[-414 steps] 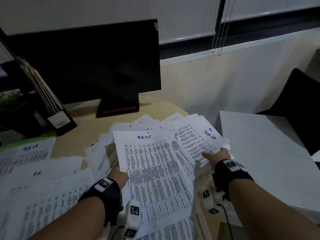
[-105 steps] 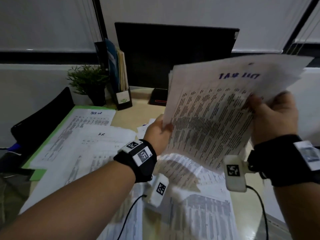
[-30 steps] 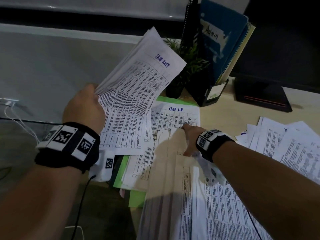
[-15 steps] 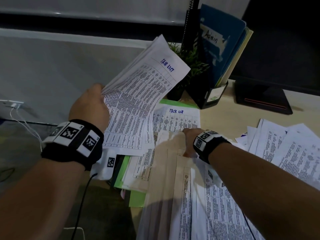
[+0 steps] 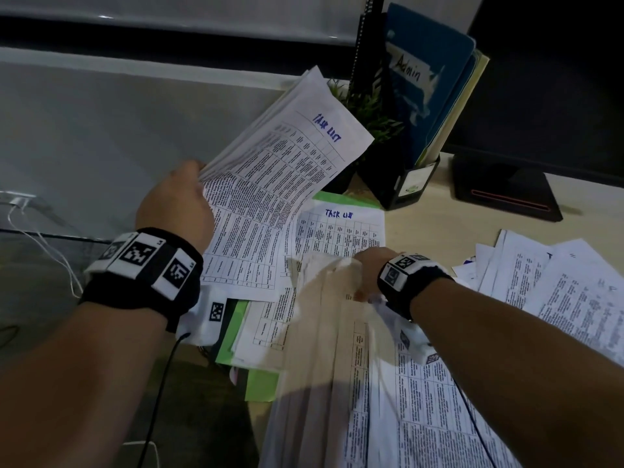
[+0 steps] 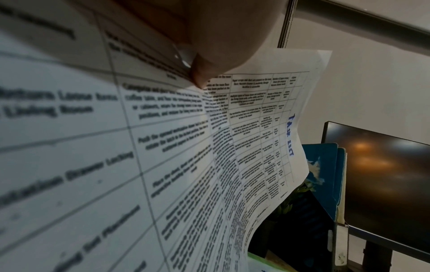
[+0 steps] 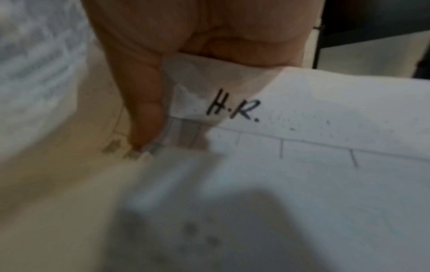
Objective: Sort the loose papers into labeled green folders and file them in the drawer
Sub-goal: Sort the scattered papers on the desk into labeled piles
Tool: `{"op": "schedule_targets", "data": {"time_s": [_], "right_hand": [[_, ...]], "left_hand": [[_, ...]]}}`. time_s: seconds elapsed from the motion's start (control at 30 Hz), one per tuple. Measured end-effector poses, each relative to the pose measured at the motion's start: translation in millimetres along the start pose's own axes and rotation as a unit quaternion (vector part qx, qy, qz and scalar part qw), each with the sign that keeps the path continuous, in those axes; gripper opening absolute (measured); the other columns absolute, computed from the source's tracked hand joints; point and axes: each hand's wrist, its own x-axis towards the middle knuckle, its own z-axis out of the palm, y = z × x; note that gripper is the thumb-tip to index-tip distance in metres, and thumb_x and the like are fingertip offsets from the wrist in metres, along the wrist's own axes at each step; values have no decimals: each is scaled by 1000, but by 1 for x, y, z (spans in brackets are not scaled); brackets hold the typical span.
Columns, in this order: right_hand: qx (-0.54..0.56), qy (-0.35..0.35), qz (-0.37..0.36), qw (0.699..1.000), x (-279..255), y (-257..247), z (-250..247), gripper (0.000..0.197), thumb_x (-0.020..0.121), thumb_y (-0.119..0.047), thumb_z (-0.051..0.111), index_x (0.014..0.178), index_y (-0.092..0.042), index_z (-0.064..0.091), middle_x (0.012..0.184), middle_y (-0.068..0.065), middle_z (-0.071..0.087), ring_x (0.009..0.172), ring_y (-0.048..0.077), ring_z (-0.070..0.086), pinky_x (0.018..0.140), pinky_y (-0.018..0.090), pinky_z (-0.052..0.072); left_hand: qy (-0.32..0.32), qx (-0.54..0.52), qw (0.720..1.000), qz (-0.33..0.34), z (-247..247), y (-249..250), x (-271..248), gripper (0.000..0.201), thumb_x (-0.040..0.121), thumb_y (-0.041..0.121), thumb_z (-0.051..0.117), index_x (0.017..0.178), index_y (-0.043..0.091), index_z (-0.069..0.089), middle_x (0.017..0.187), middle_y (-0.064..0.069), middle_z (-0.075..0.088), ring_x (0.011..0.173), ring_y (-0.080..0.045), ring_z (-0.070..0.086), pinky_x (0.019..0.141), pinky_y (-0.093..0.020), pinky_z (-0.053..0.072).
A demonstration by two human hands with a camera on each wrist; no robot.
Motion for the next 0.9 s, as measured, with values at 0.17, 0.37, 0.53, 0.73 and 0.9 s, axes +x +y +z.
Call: {"op": "schedule_targets", "data": {"time_s": [0.17,0.37,0.53,0.73,0.9], "right_hand": [[102,53,20,993,-26,17,-9,51,80,-29,72,126,-15,57,114,4,58,116,24,52,92,29,43],[167,121,-16,978,-65,33,-8,33,74,-26,79,104,-18,68,86,-1,58,94,21,58,72,23,36],[213,156,-32,964,-84,40,-7,38,68,-16,84,64,-36,51,74,-9,57,82,19,58,72,24,39],[223,170,-39,959,-94,46,-8,44,65,-16,85,63,-41,49,71,-10,56,80,19,57,71,25,42],[186,137,-36,972,-86,37,-11,23,72,-23,80,86,-30,62,87,-4,60,92,19,57,80,26,43]], "left_hand": [[9,-19,1000,-12,-8,1,2,28,99,11,37,123,6,51,100,-22,60,81,-33,51,69,-41,41],[-49,-91,992,-77,-6,12,7,29,99,12,38,125,6,50,112,-22,59,96,-39,56,77,-39,43],[-170,-111,971,-124,32,12,-5,31,98,9,40,127,3,49,117,-24,57,101,-40,56,83,-42,47],[-308,-40,938,-155,94,8,-36,29,96,7,43,123,0,50,123,-22,56,110,-37,55,92,-39,45],[-348,-8,917,-197,121,2,-44,36,95,9,47,129,-1,44,132,-21,50,119,-35,51,97,-36,42]]}}
